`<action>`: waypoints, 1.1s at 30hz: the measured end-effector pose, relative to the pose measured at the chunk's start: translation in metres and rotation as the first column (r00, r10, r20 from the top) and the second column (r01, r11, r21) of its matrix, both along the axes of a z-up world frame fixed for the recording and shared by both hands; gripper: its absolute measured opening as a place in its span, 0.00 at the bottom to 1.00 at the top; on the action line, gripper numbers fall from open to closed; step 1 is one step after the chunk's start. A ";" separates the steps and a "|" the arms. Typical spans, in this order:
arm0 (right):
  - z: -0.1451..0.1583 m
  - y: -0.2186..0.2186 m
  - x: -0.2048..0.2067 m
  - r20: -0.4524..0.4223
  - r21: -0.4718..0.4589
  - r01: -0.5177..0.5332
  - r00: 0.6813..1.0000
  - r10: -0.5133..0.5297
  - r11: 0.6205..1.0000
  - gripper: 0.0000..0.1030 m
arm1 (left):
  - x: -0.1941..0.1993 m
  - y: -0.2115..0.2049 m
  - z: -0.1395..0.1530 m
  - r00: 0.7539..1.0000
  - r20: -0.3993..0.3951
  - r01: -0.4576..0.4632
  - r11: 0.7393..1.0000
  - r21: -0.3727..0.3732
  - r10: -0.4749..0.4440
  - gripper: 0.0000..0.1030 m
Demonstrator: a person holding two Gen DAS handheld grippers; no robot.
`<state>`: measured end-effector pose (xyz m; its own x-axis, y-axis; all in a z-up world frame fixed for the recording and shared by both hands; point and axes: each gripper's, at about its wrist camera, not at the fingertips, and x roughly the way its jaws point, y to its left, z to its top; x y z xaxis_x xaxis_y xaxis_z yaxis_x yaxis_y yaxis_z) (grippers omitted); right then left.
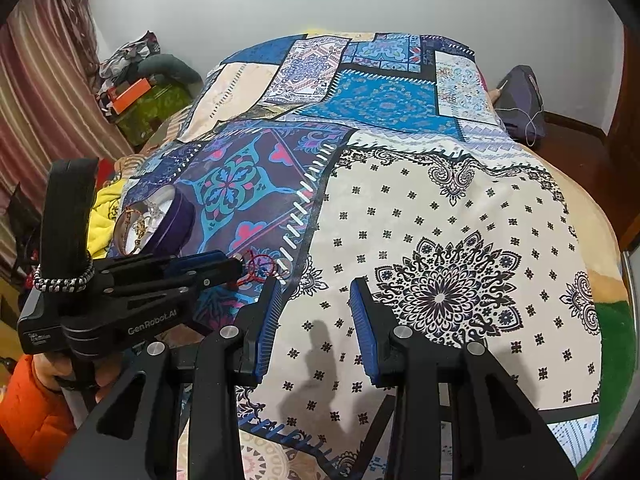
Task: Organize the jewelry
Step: 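Grasp a gold ring with the left tool while the right tool grasps the red beaded piece, then carry the gold ring and red beaded piece in both tools toward the heart tin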
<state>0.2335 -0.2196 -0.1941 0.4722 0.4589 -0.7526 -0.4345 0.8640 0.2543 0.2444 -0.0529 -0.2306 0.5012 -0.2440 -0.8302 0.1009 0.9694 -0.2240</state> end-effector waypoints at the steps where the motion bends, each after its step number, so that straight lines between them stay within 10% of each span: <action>1: 0.000 0.001 0.000 -0.001 0.001 -0.001 1.000 0.001 1.000 0.32 | 0.000 0.001 0.000 1.000 0.001 0.002 1.000 -0.004 -0.002 0.15; 3: 0.000 0.004 -0.001 -0.004 0.003 -0.009 1.000 0.009 1.000 0.32 | -0.001 0.003 0.002 1.000 0.000 0.003 1.000 -0.027 -0.003 0.03; 29: -0.036 0.079 0.022 -0.034 -0.117 -0.144 0.989 0.141 0.983 0.32 | -0.045 0.044 0.040 0.993 0.115 -0.026 0.998 -0.063 0.033 0.00; 33: -0.037 0.080 0.020 -0.022 -0.119 -0.139 0.990 0.137 0.983 0.08 | -0.047 0.045 0.040 0.993 0.114 -0.029 0.997 -0.069 0.037 0.00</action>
<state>0.2534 -0.1398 -0.2306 0.3997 0.4245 -0.8124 -0.5487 0.8208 0.1589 0.1975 -0.0075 -0.1907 0.6013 -0.2791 -0.7487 0.0979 0.9557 -0.2776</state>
